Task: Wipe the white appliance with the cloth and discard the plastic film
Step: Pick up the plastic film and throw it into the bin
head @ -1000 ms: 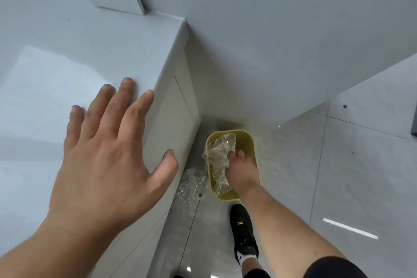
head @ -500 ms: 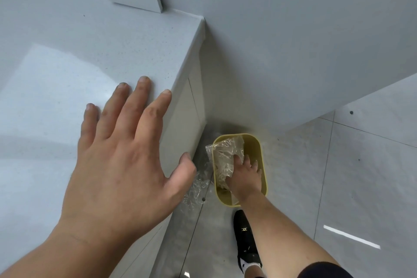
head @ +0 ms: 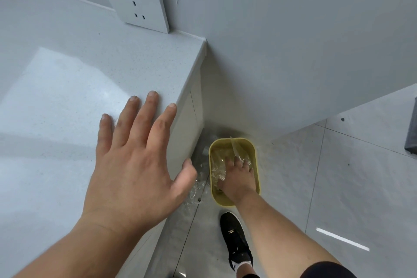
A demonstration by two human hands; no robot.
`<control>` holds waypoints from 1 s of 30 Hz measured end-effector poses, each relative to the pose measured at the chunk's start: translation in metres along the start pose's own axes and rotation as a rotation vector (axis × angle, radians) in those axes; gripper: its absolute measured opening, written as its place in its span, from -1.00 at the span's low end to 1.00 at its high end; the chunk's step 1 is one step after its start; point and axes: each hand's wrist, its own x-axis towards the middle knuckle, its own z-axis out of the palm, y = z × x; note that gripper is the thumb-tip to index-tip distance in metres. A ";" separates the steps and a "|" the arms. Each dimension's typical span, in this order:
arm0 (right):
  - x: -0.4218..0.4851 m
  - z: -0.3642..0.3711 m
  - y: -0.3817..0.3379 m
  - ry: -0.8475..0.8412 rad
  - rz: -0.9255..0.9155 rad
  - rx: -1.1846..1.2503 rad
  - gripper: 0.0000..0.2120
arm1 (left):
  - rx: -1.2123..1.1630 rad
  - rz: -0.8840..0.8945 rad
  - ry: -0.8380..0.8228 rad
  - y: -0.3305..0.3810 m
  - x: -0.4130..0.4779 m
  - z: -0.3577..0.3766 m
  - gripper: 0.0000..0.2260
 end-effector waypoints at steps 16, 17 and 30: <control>-0.054 -0.078 0.014 0.115 -0.045 0.034 -0.16 | 0.065 0.007 -0.011 0.003 0.000 -0.001 -0.16; -0.059 -0.080 0.013 0.124 -0.044 0.051 -0.15 | 0.069 0.008 -0.008 0.003 0.000 -0.001 -0.16; -0.139 -0.139 0.014 0.225 -0.118 0.086 -0.12 | 0.038 -0.009 -0.001 0.004 0.000 -0.003 -0.18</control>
